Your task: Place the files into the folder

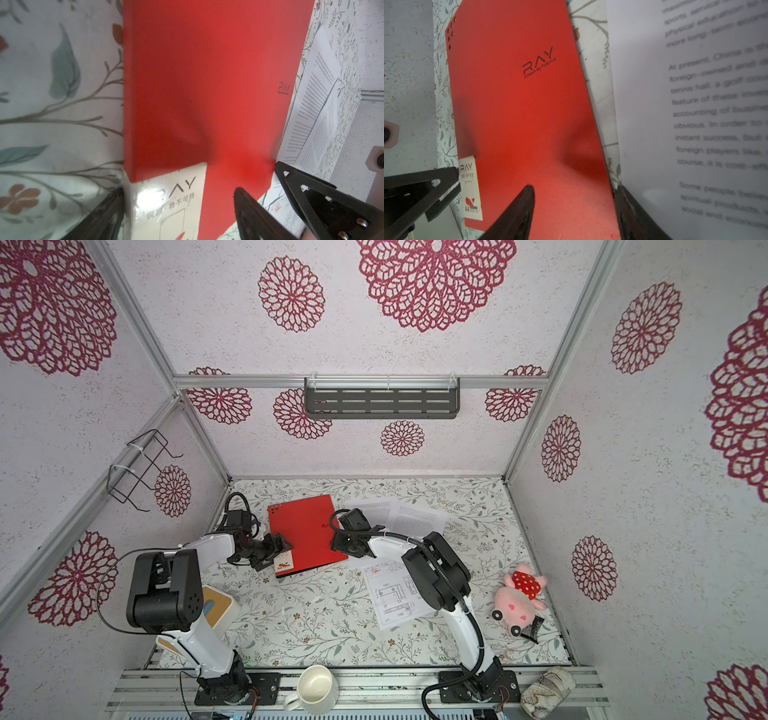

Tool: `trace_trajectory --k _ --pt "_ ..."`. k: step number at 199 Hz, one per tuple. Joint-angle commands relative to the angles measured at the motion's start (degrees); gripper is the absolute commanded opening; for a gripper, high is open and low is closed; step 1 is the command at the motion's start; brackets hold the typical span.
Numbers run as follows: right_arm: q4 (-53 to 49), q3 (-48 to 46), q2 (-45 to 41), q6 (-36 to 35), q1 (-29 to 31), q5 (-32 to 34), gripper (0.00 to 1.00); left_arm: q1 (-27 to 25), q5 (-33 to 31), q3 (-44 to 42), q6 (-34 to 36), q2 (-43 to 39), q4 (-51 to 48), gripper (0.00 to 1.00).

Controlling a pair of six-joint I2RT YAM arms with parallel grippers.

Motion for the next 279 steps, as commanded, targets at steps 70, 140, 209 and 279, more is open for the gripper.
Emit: trace_trajectory --k 70,140,209,279 --pt "9.87 -7.78 -7.91 4.28 0.62 -6.38 0.57 -2.09 5.35 -2.32 -1.63 -2.93 5.46 0.85" --pt "15.97 -14.5 -13.66 8.03 0.88 -6.46 0.54 -3.7 6.12 -2.8 -0.49 -3.82 7.46 0.85" --pt "22.5 -17.61 -15.82 12.77 0.88 -7.41 0.48 -3.7 6.59 -4.11 0.37 -5.03 8.38 0.85" --pt "32.24 -21.1 -16.75 17.67 0.88 -9.99 0.47 -3.7 8.43 -6.14 0.71 -6.61 10.69 0.86"
